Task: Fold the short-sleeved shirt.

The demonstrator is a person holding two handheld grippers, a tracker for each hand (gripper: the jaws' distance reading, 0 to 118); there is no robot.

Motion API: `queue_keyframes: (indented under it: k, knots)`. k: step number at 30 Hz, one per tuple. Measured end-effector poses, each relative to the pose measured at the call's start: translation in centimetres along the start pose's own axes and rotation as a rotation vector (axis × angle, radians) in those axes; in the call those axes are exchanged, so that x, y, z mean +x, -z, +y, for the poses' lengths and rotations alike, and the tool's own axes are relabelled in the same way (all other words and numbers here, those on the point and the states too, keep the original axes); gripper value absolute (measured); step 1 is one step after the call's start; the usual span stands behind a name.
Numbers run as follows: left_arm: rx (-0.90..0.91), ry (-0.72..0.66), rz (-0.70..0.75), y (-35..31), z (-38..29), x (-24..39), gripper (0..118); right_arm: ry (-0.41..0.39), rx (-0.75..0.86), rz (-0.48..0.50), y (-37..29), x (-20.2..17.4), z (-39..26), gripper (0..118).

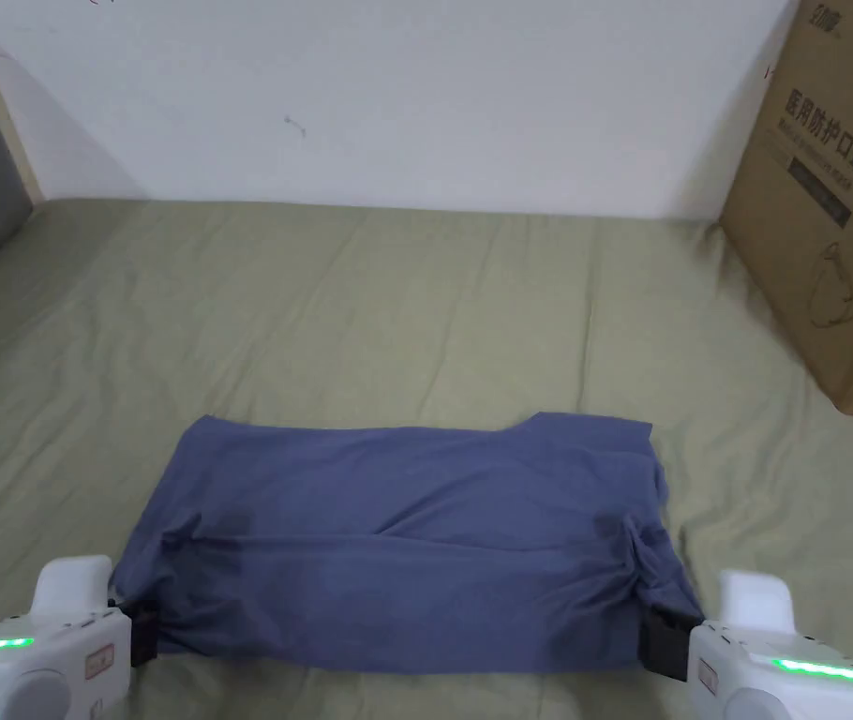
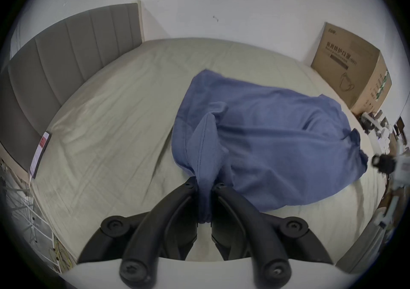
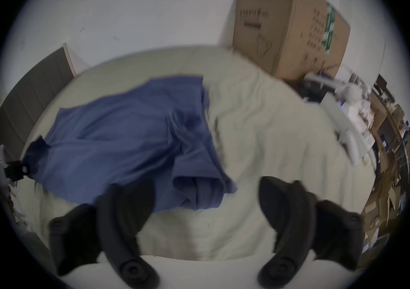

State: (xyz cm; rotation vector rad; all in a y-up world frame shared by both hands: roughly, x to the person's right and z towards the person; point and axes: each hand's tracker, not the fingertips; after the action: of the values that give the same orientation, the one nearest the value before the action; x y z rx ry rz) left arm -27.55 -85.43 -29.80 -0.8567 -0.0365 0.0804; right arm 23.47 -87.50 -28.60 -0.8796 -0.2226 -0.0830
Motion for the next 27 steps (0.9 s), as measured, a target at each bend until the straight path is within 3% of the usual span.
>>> queue_keyframes:
  k: [5, 6, 8, 9, 12, 18, 22, 27]
  knots:
    - [0.026, 0.014, -0.001, -0.5, 0.7, -0.1, 8, 0.063, -0.096, 0.04, 4.0, -0.7, 0.0, 101]
    - [0.029, 0.014, 0.001, -0.5, 0.6, -0.1, 8, 0.054, -0.089, 0.057, 4.1, -0.8, 0.0, 84]
    - [0.026, 0.008, -0.001, -0.6, 0.6, -0.1, 8, 0.056, -0.104, 0.082, 3.8, -1.1, 0.1, 24]
    - [0.021, -0.004, -0.002, -0.7, 0.5, -0.1, 8, 0.078, -0.081, 0.125, 2.8, -1.2, 0.0, 18]
    - [0.033, -0.043, -0.007, -1.4, 0.3, -0.5, 8, 0.032, 0.0, 0.087, 0.0, -1.1, -0.1, 18]
    - [0.034, -0.097, -0.014, -4.5, -1.4, -1.3, 8, 0.032, 0.024, 0.11, -6.0, 1.1, -2.0, 18]
    - [-0.04, -0.106, -0.006, -6.5, -4.9, -1.4, 8, 0.029, -0.021, 0.114, -8.2, 2.8, -5.6, 18]
    - [-0.143, -0.051, 0.054, -5.3, -9.3, -1.0, 8, 0.07, -0.144, 0.105, -6.2, 3.5, -10.4, 18]
